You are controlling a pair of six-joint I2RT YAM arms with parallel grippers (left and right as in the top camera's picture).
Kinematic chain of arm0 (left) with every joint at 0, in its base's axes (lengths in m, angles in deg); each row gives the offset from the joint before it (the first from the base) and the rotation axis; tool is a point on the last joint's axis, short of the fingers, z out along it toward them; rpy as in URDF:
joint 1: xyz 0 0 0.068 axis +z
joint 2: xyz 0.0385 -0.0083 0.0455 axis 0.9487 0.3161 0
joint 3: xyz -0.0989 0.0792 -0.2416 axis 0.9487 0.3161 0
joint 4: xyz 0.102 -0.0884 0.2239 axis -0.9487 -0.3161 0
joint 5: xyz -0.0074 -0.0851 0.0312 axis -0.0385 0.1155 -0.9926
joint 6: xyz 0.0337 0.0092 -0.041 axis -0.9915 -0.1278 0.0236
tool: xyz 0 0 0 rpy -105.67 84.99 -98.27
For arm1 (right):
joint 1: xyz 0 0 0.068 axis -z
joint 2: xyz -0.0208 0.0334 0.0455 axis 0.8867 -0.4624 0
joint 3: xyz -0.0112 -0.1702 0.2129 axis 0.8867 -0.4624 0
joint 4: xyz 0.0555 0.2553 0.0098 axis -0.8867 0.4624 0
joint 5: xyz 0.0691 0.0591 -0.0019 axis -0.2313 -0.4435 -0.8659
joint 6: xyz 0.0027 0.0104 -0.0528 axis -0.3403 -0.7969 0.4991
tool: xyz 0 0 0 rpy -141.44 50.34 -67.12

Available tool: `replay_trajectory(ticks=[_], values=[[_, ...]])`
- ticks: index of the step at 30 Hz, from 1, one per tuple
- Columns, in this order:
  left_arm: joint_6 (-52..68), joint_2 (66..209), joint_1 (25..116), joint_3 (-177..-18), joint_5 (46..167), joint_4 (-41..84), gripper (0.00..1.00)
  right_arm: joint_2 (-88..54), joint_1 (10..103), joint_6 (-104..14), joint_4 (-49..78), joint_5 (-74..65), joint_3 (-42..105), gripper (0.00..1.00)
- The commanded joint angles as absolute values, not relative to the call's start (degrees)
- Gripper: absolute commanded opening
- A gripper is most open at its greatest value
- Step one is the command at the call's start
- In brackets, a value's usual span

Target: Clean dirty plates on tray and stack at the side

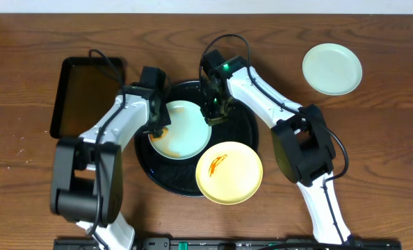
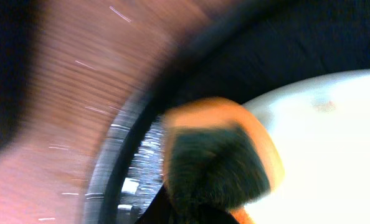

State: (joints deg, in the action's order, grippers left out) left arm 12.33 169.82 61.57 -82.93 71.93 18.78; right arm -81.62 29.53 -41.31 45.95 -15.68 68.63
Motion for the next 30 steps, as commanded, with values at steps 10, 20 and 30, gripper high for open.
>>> replay_trajectory(ticks=[10, 20, 30], values=[[15.67, 159.48, 63.52, -83.08, 61.22, 19.87, 0.08, -81.64, 30.23, -41.72, 45.79, -11.0, 68.65, 0.01], [15.65, 158.81, 63.52, -83.01, 64.92, 18.76, 0.08, -81.64, 31.74, -41.75, 46.93, -11.03, 70.36, 0.36], [15.65, 158.81, 63.52, -83.01, 64.92, 18.54, 0.07, -81.66, 27.28, -41.77, 45.71, -10.96, 67.54, 0.42]])
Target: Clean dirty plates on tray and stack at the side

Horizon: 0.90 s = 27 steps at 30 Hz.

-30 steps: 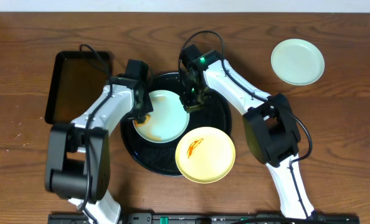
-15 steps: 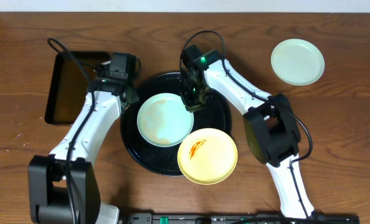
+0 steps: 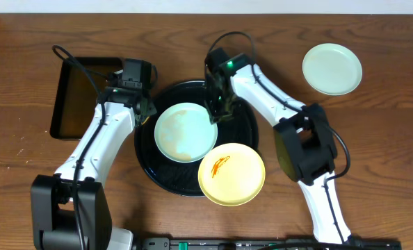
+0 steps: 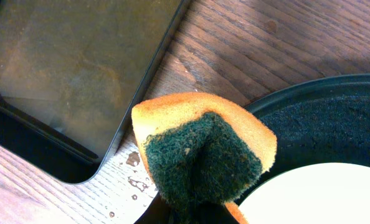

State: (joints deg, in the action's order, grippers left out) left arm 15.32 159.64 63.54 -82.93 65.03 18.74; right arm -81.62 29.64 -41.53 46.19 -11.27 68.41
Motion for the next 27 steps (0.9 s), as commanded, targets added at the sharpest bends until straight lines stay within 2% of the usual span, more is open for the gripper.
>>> replay_trajectory(ticks=[1, 5, 13, 14, 15, 16, 22, 27], values=[[15.65, 158.81, 63.52, -83.01, 64.92, 18.49, 0.07, -81.66, 26.82, -42.14, 45.47, -10.72, 67.54, 0.42], [15.65, 158.81, 63.52, -83.01, 64.94, 17.82, 0.07, -81.66, 25.86, -45.64, 45.4, -6.5, 67.54, 0.38], [15.65, 158.81, 63.52, -83.01, 64.92, 17.07, 0.08, -84.17, 25.95, -45.79, 45.62, -7.79, 67.52, 0.33], [15.65, 158.81, 63.52, -83.01, 64.92, 17.07, 0.08, -84.31, 25.97, -45.75, 45.75, -8.21, 67.52, 0.29], [15.65, 158.81, 63.52, -83.01, 64.92, 17.07, 0.07, -84.46, 26.01, -45.77, 45.84, -8.25, 67.54, 0.18], [15.65, 158.81, 63.52, -83.01, 64.92, 17.05, 0.07, -84.42, 26.01, -45.77, 45.88, -8.23, 67.8, 0.02], [15.65, 158.81, 63.52, -83.01, 64.92, 17.05, 0.07, -84.28, 26.27, -45.79, 46.78, -6.68, 70.84, 0.01], [15.65, 158.81, 63.52, -83.01, 64.92, 17.03, 0.07, -83.04, 26.82, -45.79, 50.08, 7.03, 77.77, 0.01]])
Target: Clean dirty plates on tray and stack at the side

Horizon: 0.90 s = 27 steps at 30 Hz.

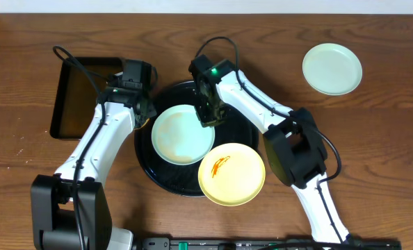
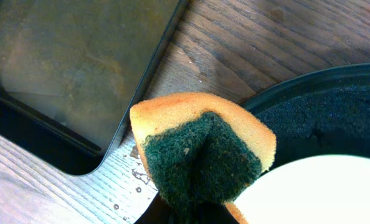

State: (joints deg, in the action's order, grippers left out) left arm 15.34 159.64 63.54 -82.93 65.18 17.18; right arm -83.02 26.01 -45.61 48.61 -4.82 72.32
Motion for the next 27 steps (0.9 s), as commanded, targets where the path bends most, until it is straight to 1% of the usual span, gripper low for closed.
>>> replay_trajectory(ticks=[1, 4, 8, 14, 17, 20, 27], values=[[15.65, 158.81, 63.52, -83.01, 64.92, 17.03, 0.08, -82.8, 26.86, -45.79, 50.67, 9.37, 79.06, 0.01], [15.67, 158.81, 63.52, -83.01, 64.92, 17.07, 0.08, -81.88, 26.86, -44.48, 52.24, 15.95, 83.45, 0.01], [15.65, 158.81, 63.52, -83.01, 65.4, 17.31, 0.07, -80.22, 26.71, -39.89, 53.03, 22.13, 88.56, 0.01], [16.11, 158.81, 64.89, -83.01, 68.26, 17.51, 0.07, -77.42, 25.6, -37.96, 53.64, 30.85, 91.03, 0.01], [15.69, 158.81, 68.04, -83.01, 73.46, 18.84, 0.07, -75.91, 25.03, -37.13, 54.06, 31.03, 91.03, 0.01], [12.72, 158.81, 72.41, -83.01, 79.1, 21.69, 0.07, -74.58, 24.48, -36.57, 54.06, 30.98, 91.03, 0.01], [7.19, 158.81, 81.05, -83.01, 79.89, 28.83, 0.08, -73.64, 20.85, -33.42, 54.86, 31.03, 91.01, 0.01]])
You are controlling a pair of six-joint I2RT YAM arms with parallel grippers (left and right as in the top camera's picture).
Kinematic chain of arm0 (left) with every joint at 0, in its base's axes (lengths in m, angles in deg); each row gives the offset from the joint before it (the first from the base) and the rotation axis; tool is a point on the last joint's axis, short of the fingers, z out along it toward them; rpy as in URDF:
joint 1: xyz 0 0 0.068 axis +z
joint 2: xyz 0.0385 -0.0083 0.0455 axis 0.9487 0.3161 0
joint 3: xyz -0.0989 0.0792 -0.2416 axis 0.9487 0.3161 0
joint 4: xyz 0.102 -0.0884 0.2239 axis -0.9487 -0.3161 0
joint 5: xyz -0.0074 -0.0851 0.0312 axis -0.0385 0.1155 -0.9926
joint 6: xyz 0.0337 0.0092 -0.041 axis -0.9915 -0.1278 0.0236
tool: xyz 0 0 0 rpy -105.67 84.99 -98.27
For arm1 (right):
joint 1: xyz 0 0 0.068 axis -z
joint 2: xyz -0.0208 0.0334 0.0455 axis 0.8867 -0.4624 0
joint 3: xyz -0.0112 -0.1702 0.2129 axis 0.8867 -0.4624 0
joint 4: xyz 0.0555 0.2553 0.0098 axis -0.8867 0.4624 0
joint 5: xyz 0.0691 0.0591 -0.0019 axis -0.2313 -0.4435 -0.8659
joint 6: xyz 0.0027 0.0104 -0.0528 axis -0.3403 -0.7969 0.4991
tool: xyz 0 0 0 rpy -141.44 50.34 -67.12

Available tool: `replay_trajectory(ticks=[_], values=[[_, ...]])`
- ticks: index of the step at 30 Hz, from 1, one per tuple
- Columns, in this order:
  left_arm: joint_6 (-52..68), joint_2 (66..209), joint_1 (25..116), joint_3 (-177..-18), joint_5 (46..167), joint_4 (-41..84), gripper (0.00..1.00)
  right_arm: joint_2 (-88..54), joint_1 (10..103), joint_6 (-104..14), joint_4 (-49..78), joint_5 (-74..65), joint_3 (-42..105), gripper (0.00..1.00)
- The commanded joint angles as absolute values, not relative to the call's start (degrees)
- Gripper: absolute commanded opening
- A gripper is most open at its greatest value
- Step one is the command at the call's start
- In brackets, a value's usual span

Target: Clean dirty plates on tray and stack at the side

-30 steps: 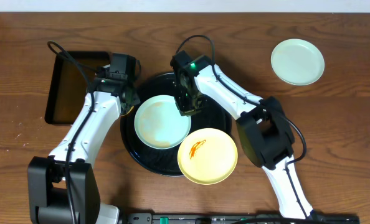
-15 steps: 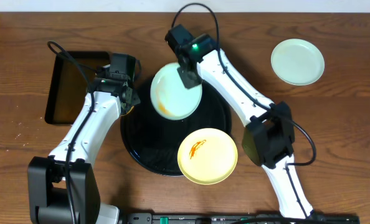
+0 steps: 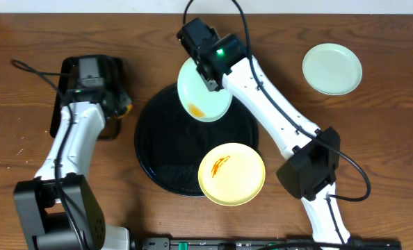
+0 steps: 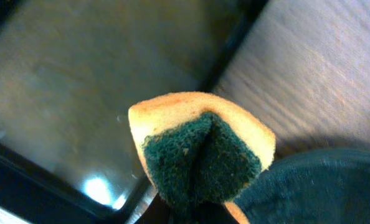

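Observation:
My right gripper [image 3: 209, 80] is shut on the rim of a pale green plate [image 3: 205, 97] and holds it tilted above the back edge of the round black tray [image 3: 166, 156]. An orange smear [image 3: 196, 110] shows on that plate. A yellow plate [image 3: 231, 173] with an orange streak rests on the tray's front right rim. My left gripper [image 4: 197, 208] is shut on a folded yellow-and-green sponge [image 4: 200, 149], which hides the fingers. The sponge [image 3: 125, 109] hangs at the right edge of the rectangular tray [image 4: 79, 106].
A clean pale green plate [image 3: 331, 68] lies on the wood at the back right. The rectangular black tray [image 3: 71, 73] at the left holds a film of water. The right arm's base [image 3: 307, 170] stands beside the yellow plate.
The right gripper has lifted the pale green plate off the round tray to above its back edge, tilted. The left gripper with the sponge has moved left, over the rectangular tray's edge.
First the sponge pressed on the green plate's stained left rim while the right gripper stood at its right rim. Then the sponge was back between the two trays and the plate lay flat. Now the plate is held up and the sponge is by the rectangular tray.

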State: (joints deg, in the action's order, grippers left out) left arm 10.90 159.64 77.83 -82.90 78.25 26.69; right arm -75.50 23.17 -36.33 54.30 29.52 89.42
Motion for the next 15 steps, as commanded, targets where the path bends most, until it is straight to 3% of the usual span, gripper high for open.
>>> replay_trajectory(ticks=[1, 15], values=[[7.19, 158.81, 82.01, -83.01, 79.91, 29.82, 0.07, -73.64, 20.33, -32.0, 54.95, 31.38, 91.01, 0.01], [5.0, 161.41, 91.08, -82.99, 79.72, 35.74, 0.07, -73.64, 10.23, -21.14, 52.13, 61.04, 91.01, 0.01]])
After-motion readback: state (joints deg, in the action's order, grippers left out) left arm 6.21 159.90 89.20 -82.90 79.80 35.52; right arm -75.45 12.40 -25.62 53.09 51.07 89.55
